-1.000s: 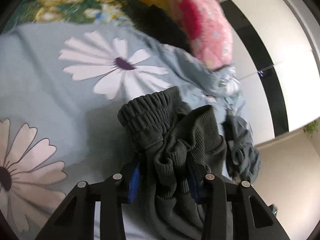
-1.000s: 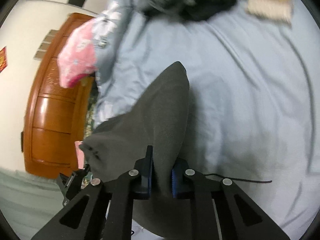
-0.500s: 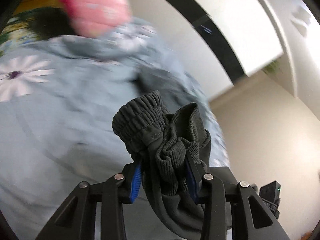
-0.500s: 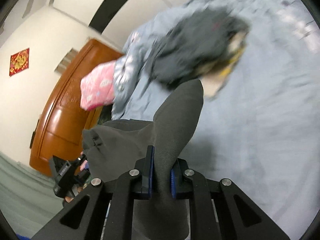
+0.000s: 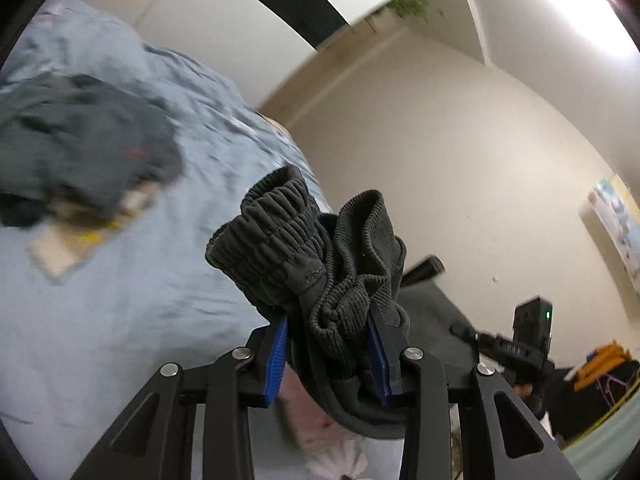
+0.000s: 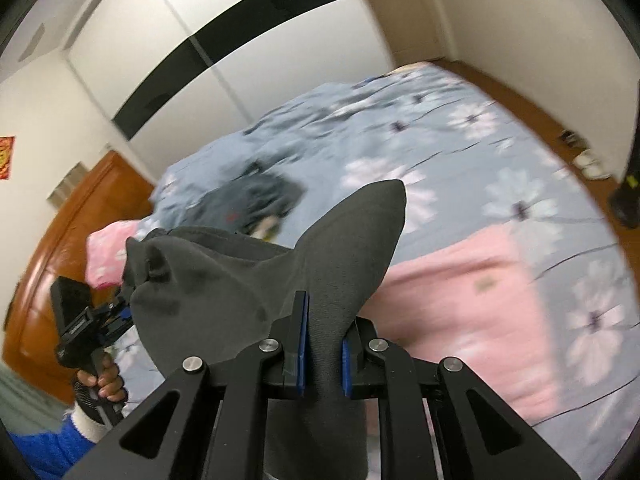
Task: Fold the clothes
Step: 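Carry the sweatpants with both tools and lower them onto the pink garment stack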
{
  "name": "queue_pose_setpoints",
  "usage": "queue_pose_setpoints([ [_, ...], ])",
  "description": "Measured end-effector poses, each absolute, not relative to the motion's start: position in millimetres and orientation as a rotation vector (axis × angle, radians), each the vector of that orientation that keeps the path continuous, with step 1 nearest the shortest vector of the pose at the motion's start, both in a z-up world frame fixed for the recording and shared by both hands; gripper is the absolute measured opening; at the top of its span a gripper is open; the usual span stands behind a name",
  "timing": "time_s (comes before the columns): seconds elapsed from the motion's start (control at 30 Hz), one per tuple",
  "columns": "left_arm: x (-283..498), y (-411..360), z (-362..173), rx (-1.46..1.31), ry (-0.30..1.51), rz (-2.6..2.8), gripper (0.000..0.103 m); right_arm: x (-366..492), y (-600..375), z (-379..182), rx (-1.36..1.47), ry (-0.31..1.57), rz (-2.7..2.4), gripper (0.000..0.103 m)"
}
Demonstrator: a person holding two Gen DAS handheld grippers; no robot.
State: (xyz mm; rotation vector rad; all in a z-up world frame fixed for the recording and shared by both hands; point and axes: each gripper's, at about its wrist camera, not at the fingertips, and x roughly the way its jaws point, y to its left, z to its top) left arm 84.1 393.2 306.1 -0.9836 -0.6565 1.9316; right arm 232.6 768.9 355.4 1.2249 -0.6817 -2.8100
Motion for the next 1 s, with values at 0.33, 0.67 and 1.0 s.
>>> queue_pose_setpoints([
  [0.33, 118.0, 461.0, 249.4, -1.141, -0.592, 1.857, 0.037, 229.5, 895.4, 308.2, 1.389, -0.706, -2.866, 0.013],
  [0.67, 144.8, 501.6, 218.8, -1.263, -0.514, 1.795, 0.044, 250.6, 932.9, 232.9, 1.43, -1.02, -2.854, 0.018],
  [1.0, 158.5, 461.0, 276.0, -1.167, -0.283, 1.991, 0.055, 269.9, 935.0, 258.5, 1.475, -0.982, -2.975, 0.042],
])
